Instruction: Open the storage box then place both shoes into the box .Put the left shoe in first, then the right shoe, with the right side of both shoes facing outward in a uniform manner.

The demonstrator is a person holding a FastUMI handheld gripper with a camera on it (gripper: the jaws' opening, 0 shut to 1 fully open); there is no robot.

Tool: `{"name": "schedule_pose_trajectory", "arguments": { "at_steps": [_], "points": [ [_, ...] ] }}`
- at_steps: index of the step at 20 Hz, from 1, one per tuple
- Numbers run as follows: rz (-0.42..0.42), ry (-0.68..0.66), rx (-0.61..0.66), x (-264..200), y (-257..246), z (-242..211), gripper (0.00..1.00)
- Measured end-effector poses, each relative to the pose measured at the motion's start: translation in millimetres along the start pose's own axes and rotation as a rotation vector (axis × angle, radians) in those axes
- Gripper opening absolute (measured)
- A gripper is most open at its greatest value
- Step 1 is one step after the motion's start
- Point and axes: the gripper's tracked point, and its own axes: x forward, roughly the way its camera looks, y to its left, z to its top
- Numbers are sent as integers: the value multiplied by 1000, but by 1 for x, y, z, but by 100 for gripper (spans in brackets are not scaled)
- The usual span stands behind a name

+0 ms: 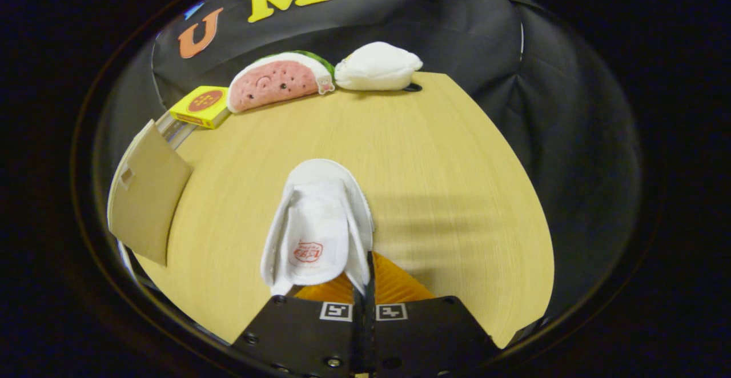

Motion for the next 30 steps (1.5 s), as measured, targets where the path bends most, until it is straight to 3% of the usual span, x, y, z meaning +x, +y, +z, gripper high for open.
{"name": "schedule_pose_trajectory", "arguments": {
  "at_steps": [8,15,20,30],
  "points": [
    [15,54,201,-20,13,-10,0],
    [-20,21,275,-86,63,7,0],
    [-39,-36,265,-142,132,39,0],
    [67,-60,274,-191,324,87,0]
  ]
}}
